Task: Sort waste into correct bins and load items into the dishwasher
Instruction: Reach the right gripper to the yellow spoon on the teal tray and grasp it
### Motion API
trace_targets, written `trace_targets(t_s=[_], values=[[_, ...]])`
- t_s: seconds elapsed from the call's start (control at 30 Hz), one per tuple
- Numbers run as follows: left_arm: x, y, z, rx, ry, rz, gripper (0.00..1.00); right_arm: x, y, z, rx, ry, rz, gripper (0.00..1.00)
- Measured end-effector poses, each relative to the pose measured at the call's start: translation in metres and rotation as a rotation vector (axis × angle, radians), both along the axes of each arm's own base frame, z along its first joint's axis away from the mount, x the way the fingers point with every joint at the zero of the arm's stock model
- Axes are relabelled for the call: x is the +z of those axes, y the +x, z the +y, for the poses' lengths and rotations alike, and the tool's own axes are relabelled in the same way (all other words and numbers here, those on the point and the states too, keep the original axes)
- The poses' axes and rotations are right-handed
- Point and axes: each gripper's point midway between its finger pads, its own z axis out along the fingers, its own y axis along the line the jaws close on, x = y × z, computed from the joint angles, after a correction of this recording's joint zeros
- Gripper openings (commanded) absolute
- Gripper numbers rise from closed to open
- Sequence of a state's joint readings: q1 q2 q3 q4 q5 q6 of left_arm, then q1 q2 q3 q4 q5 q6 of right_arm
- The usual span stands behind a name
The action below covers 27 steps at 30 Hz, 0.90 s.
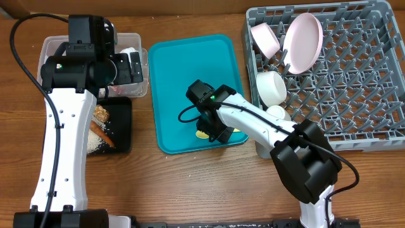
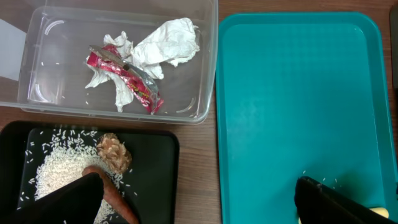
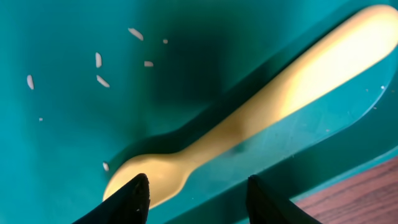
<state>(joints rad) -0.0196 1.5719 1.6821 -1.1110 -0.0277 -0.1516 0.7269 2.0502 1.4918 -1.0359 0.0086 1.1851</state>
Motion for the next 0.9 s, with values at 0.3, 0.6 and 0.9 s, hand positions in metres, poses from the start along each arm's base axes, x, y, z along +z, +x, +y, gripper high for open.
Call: trace_targets(t_s=[0.3,0.6,0.9], values=[[0.0,0.0,0.0,0.0,0.0,0.0,1.0,-0.01,0.008,-0.001,-0.01,-0.025,-0.027,0.49],[0.0,0.0,0.0,0.0,0.0,0.0,1.0,-0.011,0.015,-0.004,-0.02,-0.047,-0.065,0.28],[0.0,0.0,0.0,0.0,0.0,0.0,1.0,-0.012,0.018,-0.007,-0.021,-0.066,-0.077,0.04]])
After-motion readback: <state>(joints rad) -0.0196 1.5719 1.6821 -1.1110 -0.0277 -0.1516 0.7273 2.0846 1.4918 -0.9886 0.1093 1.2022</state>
